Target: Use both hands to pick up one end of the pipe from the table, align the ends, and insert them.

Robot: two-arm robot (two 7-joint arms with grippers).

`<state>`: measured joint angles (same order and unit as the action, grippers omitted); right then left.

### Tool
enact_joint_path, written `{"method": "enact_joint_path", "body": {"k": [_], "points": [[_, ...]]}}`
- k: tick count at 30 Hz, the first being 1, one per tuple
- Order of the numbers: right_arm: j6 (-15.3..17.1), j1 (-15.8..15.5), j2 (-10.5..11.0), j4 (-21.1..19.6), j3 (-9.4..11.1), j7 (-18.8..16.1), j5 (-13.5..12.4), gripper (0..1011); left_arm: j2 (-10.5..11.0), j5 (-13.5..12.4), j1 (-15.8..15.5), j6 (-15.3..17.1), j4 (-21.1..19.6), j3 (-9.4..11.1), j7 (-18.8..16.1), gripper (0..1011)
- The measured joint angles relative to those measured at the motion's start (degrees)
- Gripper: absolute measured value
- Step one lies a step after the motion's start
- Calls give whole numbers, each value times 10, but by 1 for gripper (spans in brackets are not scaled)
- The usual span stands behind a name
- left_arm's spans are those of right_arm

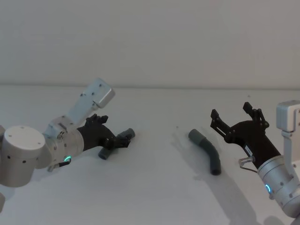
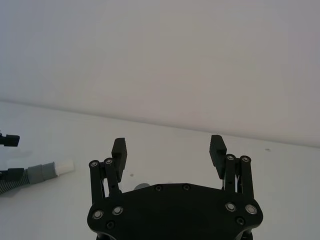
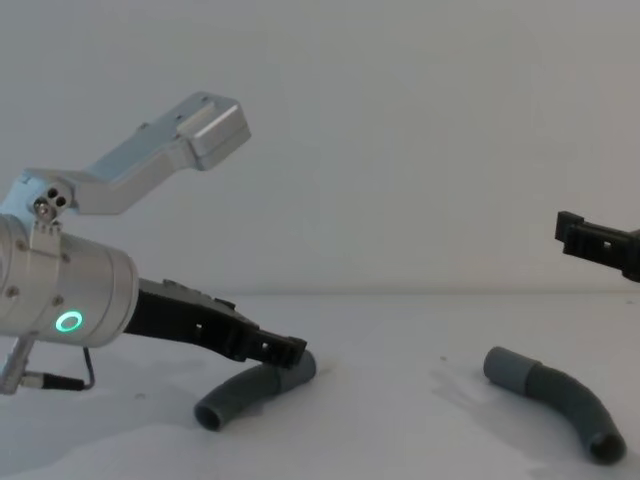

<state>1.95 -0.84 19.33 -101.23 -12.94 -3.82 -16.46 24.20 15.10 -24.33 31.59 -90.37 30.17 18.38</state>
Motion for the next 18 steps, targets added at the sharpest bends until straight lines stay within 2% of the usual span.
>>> {"method": "enact_joint_path", "body": {"k": [18], "points": [[0, 0, 0, 0, 0, 0, 0, 1003, -12, -1, -17, 12, 33, 0, 18, 1001]]}}
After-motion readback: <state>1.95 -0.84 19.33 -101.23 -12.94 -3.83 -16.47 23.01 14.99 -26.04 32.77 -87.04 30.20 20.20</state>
